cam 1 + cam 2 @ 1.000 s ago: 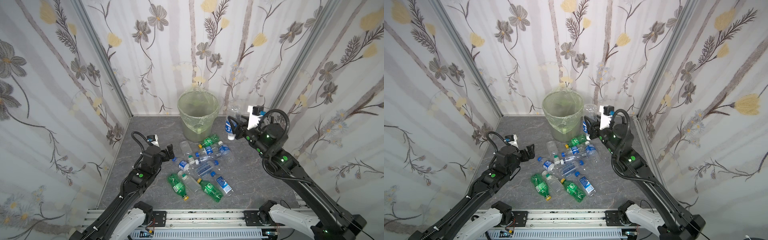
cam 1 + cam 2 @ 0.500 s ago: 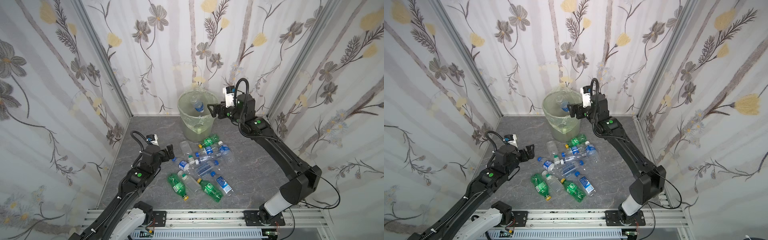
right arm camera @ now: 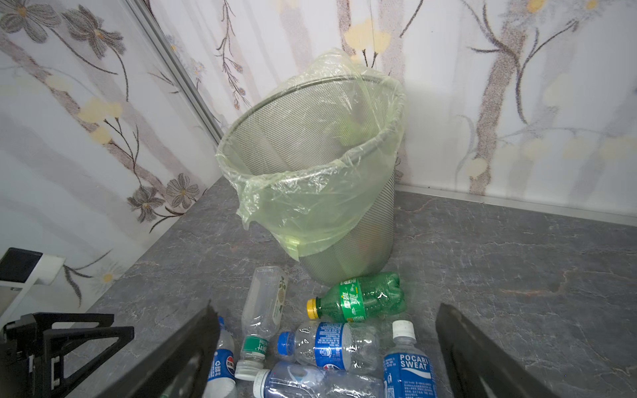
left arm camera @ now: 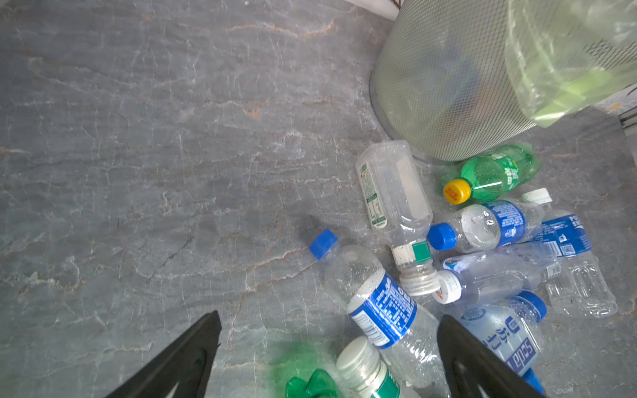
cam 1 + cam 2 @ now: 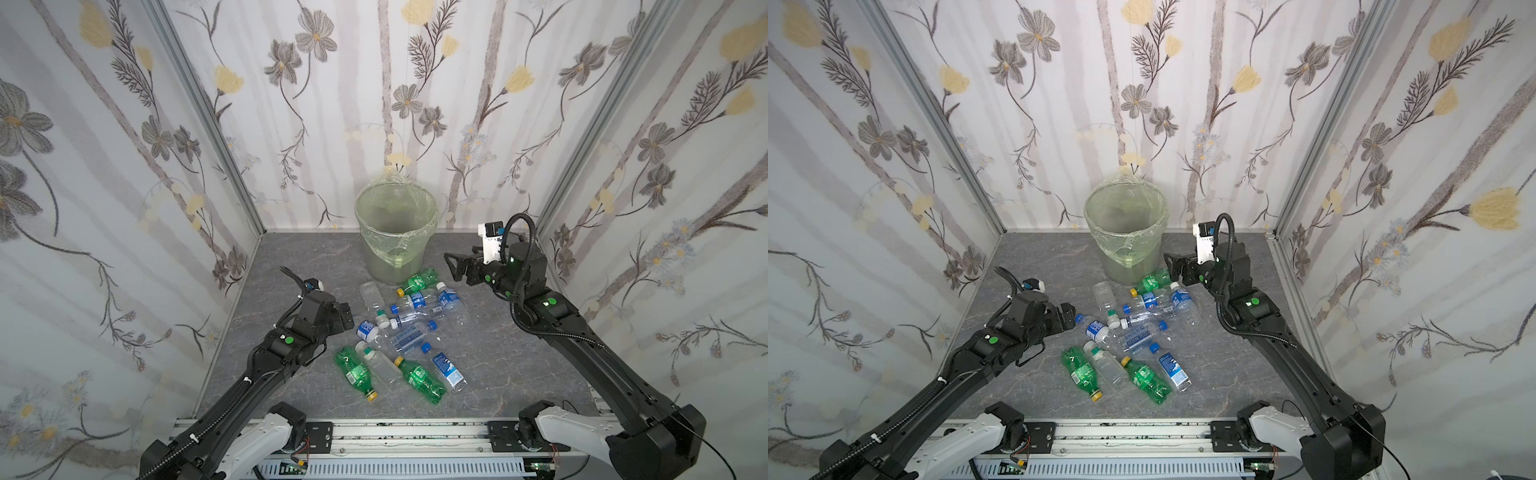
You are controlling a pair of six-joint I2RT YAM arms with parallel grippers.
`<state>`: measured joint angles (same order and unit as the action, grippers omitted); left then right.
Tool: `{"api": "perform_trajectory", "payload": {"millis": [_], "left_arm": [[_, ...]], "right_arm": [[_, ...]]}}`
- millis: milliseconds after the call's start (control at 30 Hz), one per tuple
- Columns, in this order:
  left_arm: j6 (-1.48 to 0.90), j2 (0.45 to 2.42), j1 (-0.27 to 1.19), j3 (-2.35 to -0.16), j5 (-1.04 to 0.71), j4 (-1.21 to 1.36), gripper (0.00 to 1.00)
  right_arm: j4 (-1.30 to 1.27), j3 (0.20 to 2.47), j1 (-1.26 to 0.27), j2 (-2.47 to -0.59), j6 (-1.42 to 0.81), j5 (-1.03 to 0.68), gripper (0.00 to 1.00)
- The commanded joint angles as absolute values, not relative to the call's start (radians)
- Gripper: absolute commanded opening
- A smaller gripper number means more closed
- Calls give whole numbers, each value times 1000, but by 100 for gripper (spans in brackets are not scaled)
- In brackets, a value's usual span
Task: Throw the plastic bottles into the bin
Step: 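Raise the empty right gripper while the left gripper grasps a green soda bottle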
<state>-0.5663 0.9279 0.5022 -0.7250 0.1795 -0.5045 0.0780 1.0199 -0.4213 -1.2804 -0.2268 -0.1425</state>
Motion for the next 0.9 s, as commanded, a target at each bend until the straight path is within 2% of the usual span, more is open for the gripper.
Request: {"api": "perform_trajectory", "payload": {"millis": [0,333,600,867], "left_arm": [[-684,905,538,-715,188,-597,100],[-877,949,708,-672,111,-715,96],[-1057,986,857,-599,136,-711,90],[-1113,1055,905,-544,158,-621,84]], "right_arm": [[21,948,-406,-1248,-236,-109,99],[-17,857,-356,-1251,-228,-99,99],[-34,827,-348,-1263,-229,-100,99],[-55,790,-344,-1253,-252,-117,97]]}}
